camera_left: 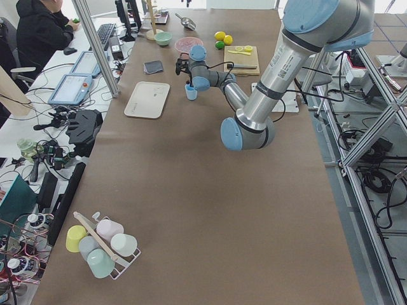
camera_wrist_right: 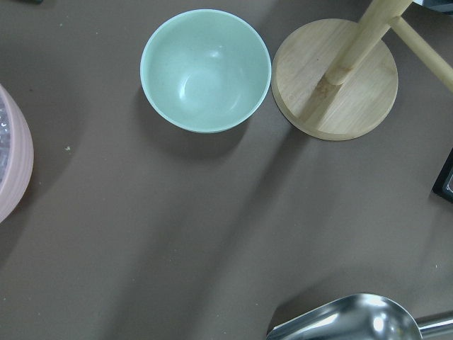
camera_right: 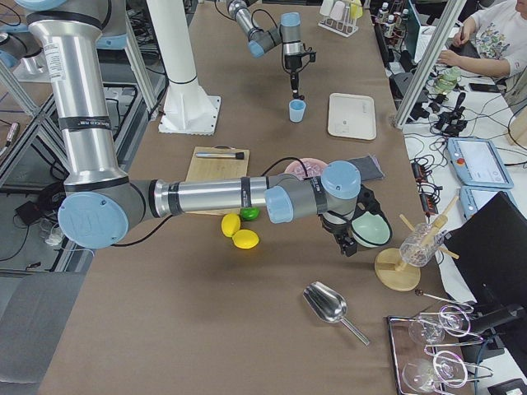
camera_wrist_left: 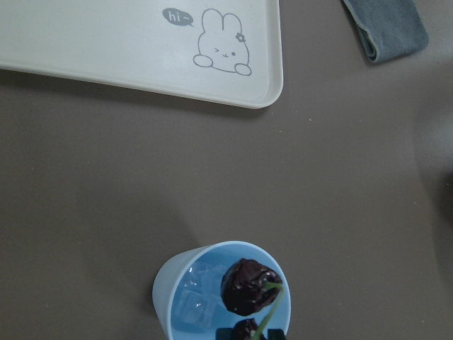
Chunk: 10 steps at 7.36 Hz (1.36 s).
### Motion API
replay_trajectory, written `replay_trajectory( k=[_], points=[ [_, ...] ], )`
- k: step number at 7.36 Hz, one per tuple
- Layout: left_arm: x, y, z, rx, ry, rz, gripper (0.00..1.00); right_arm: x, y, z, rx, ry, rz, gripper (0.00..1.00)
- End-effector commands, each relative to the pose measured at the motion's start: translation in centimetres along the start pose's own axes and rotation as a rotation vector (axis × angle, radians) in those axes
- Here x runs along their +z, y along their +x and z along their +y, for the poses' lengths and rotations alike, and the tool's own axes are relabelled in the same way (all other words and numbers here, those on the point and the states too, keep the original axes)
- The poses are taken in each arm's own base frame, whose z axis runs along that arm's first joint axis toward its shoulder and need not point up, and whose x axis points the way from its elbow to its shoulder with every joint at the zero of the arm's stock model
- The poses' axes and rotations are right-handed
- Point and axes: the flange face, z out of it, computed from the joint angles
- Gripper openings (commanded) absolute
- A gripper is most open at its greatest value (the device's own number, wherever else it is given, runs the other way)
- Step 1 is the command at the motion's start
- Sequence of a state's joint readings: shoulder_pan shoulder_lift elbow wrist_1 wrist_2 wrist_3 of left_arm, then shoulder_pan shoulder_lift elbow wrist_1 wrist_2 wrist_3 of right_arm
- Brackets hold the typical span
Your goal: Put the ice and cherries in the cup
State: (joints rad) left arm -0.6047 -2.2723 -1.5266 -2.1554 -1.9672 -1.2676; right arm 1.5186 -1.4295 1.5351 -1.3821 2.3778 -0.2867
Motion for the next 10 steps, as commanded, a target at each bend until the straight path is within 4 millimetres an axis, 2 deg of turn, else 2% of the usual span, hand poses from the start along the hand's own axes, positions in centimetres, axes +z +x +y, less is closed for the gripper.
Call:
replay_trajectory(
  k=[1, 2, 4, 5, 6, 7, 8, 9, 10],
  points=[
    [0.2, -0.1, -0.2, -0.001, 0.001, -0.007, 0.65, 0.0, 0.0, -0.1, 0.001, 0.0, 0.0, 0.98],
    [1.0, -0.8, -0.2, -0.006, -0.005, -0.022, 0.97, 0.1, 0.1, -0.1, 0.003, -0.002, 0.001, 0.98],
    [1.0, -0.8, 0.0, -0.006, -0.005, -0.013, 0.98, 0.5, 0.6, 0.0, 0.01, -0.01, 0.002, 0.98],
    [0.1, -1.4, -1.0, -0.008, 0.008, -0.014, 0.98, 0.6, 0.6, 0.0, 0.012, -0.012, 0.001, 0.98],
    [-0.5, -5.7, -2.0, -0.044, 0.015, -0.059, 0.98, 0.7, 0.6, 0.1, 0.013, -0.015, -0.001, 0.98],
    [-1.1, -11.7, -2.9, -0.079, 0.024, -0.127, 0.98, 1.3, 1.1, 0.4, 0.021, -0.023, -0.006, 0.98],
    [-4.9, -17.5, -6.8, -0.097, 0.036, -0.175, 0.98, 1.9, 1.5, 0.7, 0.006, -0.011, -0.003, 0.98],
    [-11.6, -23.9, -11.8, -0.118, 0.007, -0.209, 0.98, 2.1, 1.6, 0.9, 0.0, -0.006, -0.005, 0.98],
    [-19.3, -30.9, -15.6, -0.064, -0.001, -0.259, 0.98, 2.1, 1.6, 0.8, 0.006, -0.003, -0.012, 0.98]
  ],
)
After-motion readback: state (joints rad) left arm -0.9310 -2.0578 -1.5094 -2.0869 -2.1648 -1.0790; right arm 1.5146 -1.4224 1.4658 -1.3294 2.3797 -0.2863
